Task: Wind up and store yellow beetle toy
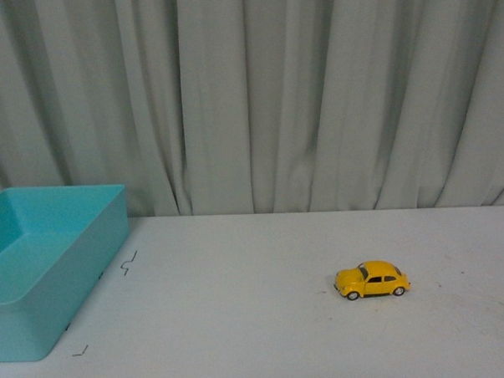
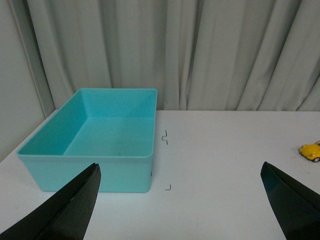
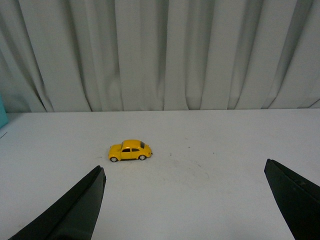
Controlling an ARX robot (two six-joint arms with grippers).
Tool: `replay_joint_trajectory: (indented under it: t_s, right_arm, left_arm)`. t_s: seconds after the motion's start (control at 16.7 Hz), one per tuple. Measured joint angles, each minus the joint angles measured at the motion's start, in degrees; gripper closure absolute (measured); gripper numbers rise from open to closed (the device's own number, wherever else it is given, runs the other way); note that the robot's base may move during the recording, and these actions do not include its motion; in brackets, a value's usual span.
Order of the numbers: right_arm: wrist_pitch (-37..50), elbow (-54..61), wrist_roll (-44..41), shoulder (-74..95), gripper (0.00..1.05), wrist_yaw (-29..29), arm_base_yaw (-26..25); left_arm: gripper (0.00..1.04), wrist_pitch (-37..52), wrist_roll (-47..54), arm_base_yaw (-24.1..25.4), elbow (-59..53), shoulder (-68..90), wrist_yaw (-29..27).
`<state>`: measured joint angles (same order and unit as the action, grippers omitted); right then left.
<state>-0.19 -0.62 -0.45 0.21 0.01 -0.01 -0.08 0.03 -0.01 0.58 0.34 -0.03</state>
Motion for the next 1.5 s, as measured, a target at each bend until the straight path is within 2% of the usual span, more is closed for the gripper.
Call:
replay_joint_trajectory:
  t_s: [1.5]
  right_arm:
    - [-0.04,0.00,0.00,0.00,0.07,0.02,0.00]
  left_arm:
    - [0.07,-0.11,0.00,0.00,0.00,0.00,0.02]
